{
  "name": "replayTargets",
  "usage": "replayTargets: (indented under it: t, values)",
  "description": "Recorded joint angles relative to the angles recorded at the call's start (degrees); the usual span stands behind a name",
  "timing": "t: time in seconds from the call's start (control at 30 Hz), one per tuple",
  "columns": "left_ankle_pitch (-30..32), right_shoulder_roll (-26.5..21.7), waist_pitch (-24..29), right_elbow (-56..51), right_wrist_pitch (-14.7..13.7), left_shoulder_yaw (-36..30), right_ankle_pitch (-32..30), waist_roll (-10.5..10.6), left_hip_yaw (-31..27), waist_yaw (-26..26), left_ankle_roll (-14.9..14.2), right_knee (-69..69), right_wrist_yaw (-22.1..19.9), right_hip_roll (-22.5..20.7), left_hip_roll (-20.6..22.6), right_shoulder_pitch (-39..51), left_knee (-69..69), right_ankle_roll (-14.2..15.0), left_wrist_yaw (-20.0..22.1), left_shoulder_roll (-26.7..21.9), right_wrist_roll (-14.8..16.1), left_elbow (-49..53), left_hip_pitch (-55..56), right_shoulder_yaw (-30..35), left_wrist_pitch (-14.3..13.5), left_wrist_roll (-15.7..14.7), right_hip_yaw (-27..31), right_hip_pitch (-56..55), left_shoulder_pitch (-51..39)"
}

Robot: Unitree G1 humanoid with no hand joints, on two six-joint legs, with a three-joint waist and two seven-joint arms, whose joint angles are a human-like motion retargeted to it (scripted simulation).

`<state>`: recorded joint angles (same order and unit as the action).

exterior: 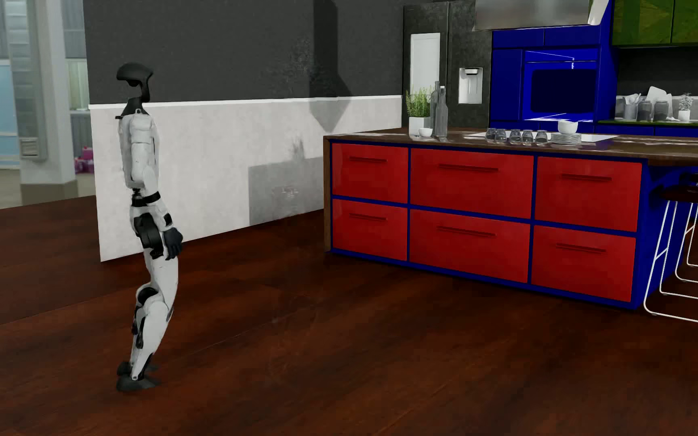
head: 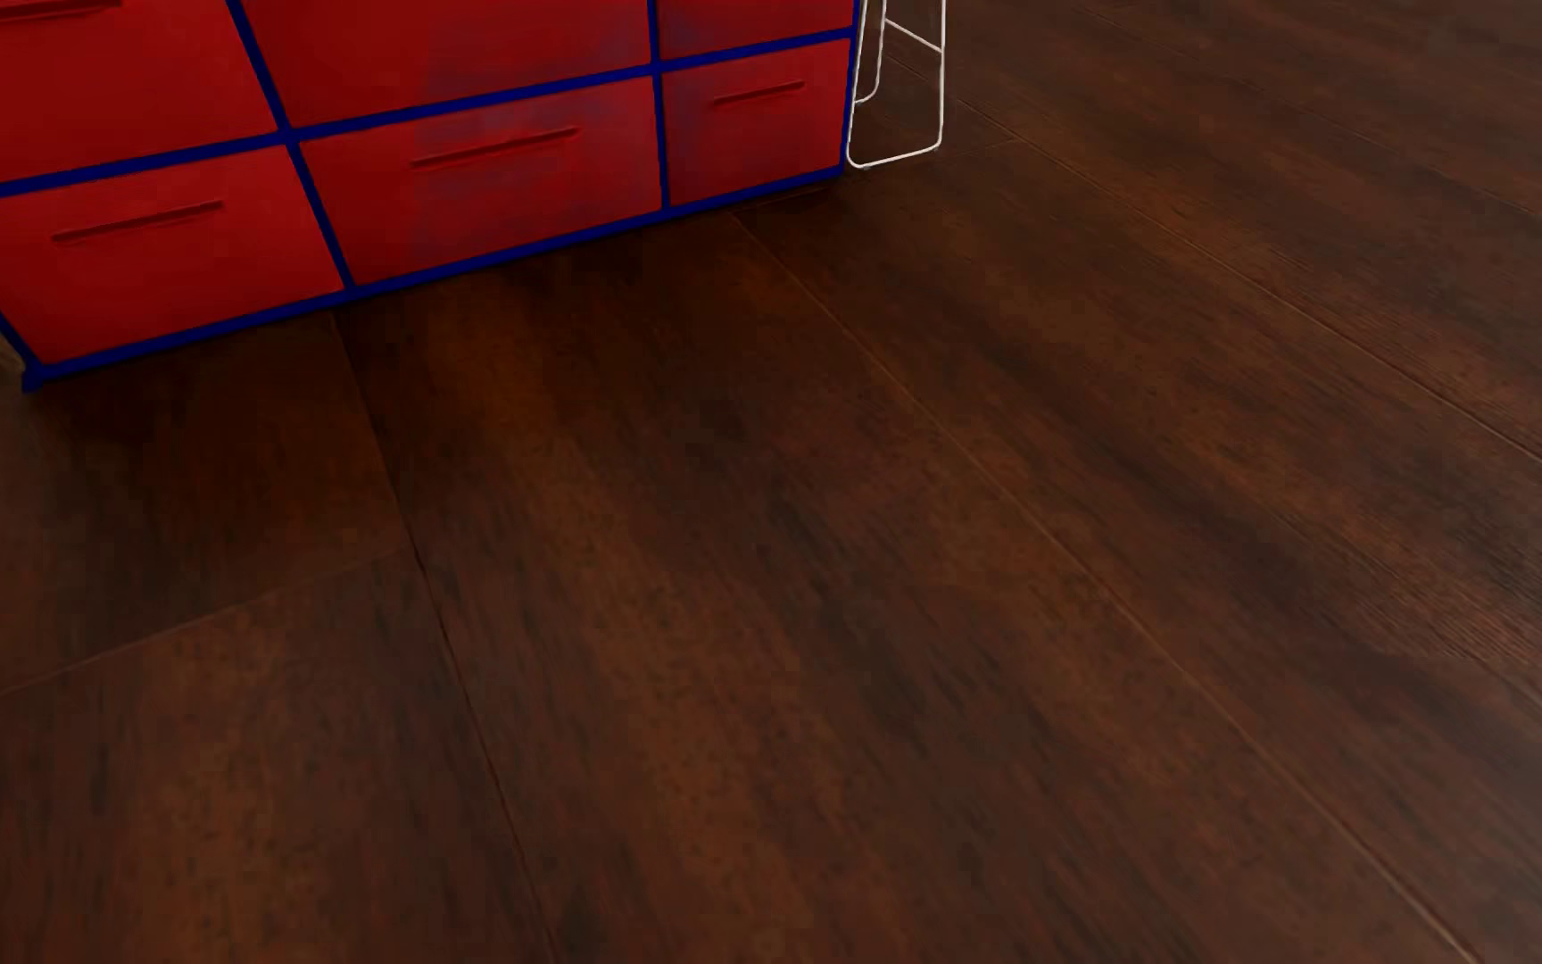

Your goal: Raise arm

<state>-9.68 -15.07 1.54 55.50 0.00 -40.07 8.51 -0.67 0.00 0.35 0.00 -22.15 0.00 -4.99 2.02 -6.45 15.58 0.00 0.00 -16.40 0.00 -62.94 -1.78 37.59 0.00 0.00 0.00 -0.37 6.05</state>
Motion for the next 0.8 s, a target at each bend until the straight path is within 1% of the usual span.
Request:
replayTargets:
  t: [0.03, 0.07, 0.1, 0.13, 0.17, 0.2, 0.23, 0.27, 0.3, 0.33, 0.37, 0.4, 0.43, 0.47, 0.5, 0.57, 0.63, 0.73, 0.77, 0.8]
  values:
    - [0.0, -0.1, 0.0, -0.6, 0.0, 0.0, 0.0, -0.1, 0.0, 0.1, 0.0, -0.1, 0.0, 0.0, 0.0, -0.1, 0.0, 0.0, 0.0, -0.1, 0.0, 0.0, -0.1, 0.0, 0.0, 0.0, 0.0, 0.0, 0.0]
    - [0.1, -0.5, 0.0, -3.4, 0.0, 0.4, 0.0, -0.2, 0.0, 0.1, 0.0, -0.2, 0.0, 0.0, 0.0, -1.0, 0.0, 0.0, 0.0, -0.3, 0.0, 0.3, -0.1, -2.6, 0.0, 0.0, 0.0, 0.0, 0.1]
    - [0.3, -1.0, -0.1, -11.9, 0.0, 1.2, 0.2, -0.3, 0.0, -0.3, 0.0, -0.2, 0.0, 0.0, 0.0, -3.2, -0.1, 0.0, 0.0, -0.5, 0.0, 1.2, -0.2, -9.0, 0.0, 0.0, 0.0, 0.1, 0.8]
    - [0.4, -2.5, -0.2, -26.6, 0.0, 3.5, 0.4, -0.7, 0.0, -1.3, 0.0, -0.6, 0.0, 0.0, 0.1, -4.8, -0.1, 0.0, 0.0, -1.1, 0.0, 2.7, -0.3, -15.7, 0.0, 0.0, 0.0, 0.1, 2.4]
    - [2.3, -6.1, -0.4, -44.5, 0.0, 2.0, -0.5, -0.3, 0.0, -2.2, 0.0, 0.2, 0.0, 0.0, -0.3, -4.2, -0.2, 0.0, 0.0, -0.7, 0.0, 1.4, -0.3, -22.4, 0.0, 0.0, 0.0, 0.2, 2.5]
    - [3.6, -8.8, -0.8, -57.9, 0.0, 2.8, -1.0, -0.8, 0.0, -3.8, 0.0, 0.1, 0.0, -0.1, -0.5, 1.8, -0.4, 0.0, 0.0, -1.2, 0.0, 1.4, -0.3, -29.6, 0.0, 0.0, 0.0, 0.1, 3.8]
    - [4.4, -11.9, -1.0, -67.6, 0.0, 2.7, -0.9, -1.3, 0.0, -4.9, 0.0, -0.2, 0.0, -0.1, -0.7, 12.3, -0.8, 0.0, 0.0, -1.7, 0.0, 0.9, -0.5, -37.9, 0.0, 0.0, 0.0, 0.0, 4.3]
    - [5.1, -15.4, -0.9, -73.5, 0.0, 0.8, -0.7, -1.7, 0.0, -4.9, 0.0, -0.6, 0.0, -0.1, -0.7, 25.1, -1.2, 0.0, 0.0, -2.5, 0.0, 0.4, -0.7, -46.5, 0.0, 0.0, 0.0, -0.1, 3.8]
    - [5.9, -20.9, -0.7, -76.3, 0.0, -2.0, -0.4, -2.3, 0.0, -4.0, 0.0, -1.0, 0.0, -0.1, -0.8, 39.0, -1.5, 0.0, 0.0, -3.7, 0.0, 0.2, -0.9, -52.0, 0.0, 0.0, 0.0, -0.1, 2.7]
    - [6.6, -26.5, -0.3, -77.4, 0.0, -3.2, -1.8, -3.4, 0.0, -2.6, 0.0, -0.7, 0.0, 0.0, -0.7, 51.1, -1.7, 0.0, 0.0, -5.1, 0.0, 0.3, -1.2, -56.2, 0.0, 0.0, 0.0, 0.0, 1.6]
    - [7.3, -31.9, 0.0, -77.7, 0.0, -3.8, -4.5, -4.5, 0.0, -1.3, 0.0, -3.8, 0.0, 0.0, -0.6, 62.2, -1.8, 0.0, 0.0, -6.5, 0.0, 0.8, -1.3, -57.7, 0.0, 0.0, 0.0, 0.0, 0.6]
    - [7.5, -36.7, 0.2, -77.9, 0.0, -3.7, -2.0, -5.9, 0.0, -0.4, 0.0, -1.1, 0.0, 0.2, -0.3, 71.7, -1.8, 0.0, 0.0, -7.8, 0.0, 1.2, -1.2, -56.6, 0.0, 0.0, 0.0, 0.1, -0.2]
    - [7.5, -40.5, 0.1, -78.1, 0.0, -2.8, -1.1, -7.0, 0.0, -0.1, 0.0, -0.9, 0.0, 0.1, -0.4, 79.7, -1.8, 0.0, 0.0, -8.8, 0.0, 1.5, -1.1, -53.5, 0.0, 0.0, 0.0, 0.1, -0.5]
    - [7.3, -43.3, -0.2, -78.5, 0.0, -1.8, -1.1, -7.9, 0.0, -0.4, 0.0, -0.7, 0.0, 0.0, -0.5, 85.7, -1.6, 0.0, 0.0, -9.5, 0.0, 1.4, -1.0, -49.8, 0.0, 0.0, 0.0, 0.1, -0.6]
    - [7.0, -45.2, -0.5, -79.3, 0.0, -1.0, -1.1, -8.7, 0.0, -1.1, 0.0, -0.5, 0.0, -0.1, -0.6, 89.6, -1.5, 0.0, 0.0, -9.9, 0.0, 1.4, -0.8, -46.7, 0.0, 0.0, 0.0, 0.2, -0.4]
    - [6.4, -47.2, -1.0, -80.9, 0.0, -0.9, -0.9, -9.5, 0.0, -2.1, 0.0, -0.3, 0.0, -0.3, -0.9, 91.9, -1.3, 0.0, 0.0, -10.2, 0.0, 1.5, -0.8, -43.2, 0.0, 0.0, 0.0, 0.4, 0.0]
    - [6.5, -48.3, -1.1, -80.2, 0.0, -1.7, -0.8, -9.5, 0.0, -2.1, 0.0, -0.5, 0.0, -0.6, -1.1, 92.0, -1.3, 0.0, 0.0, -10.1, 0.0, 1.6, -1.2, -41.5, 0.0, 0.0, 0.0, 0.7, 0.4]
    - [7.0, -49.7, -1.1, -80.4, 0.0, -1.1, -0.7, -9.9, 0.0, -1.5, 0.0, -0.8, 0.0, -0.7, -1.1, 95.4, -1.4, 0.0, 0.0, -10.4, 0.0, 1.1, -1.4, -36.6, 0.0, 0.0, 0.0, 0.7, 1.1]
    - [7.1, -50.0, -1.1, -80.7, 0.0, -1.3, -1.1, -10.0, 0.0, -1.4, 0.0, -0.4, 0.0, -0.7, -1.1, 96.4, -1.5, 0.0, 0.0, -10.7, 0.0, 0.8, -1.4, -35.4, 0.0, 0.0, 0.0, 0.7, 1.4]
    - [7.1, -50.2, -1.1, -80.1, 0.0, -1.1, -3.4, -10.2, 0.0, -1.4, 0.0, -3.1, 0.0, -0.7, -1.0, 96.2, -1.5, 0.0, 0.0, -10.8, 0.0, 0.6, -1.4, -35.0, 0.0, 0.0, 0.0, 0.6, 1.5]
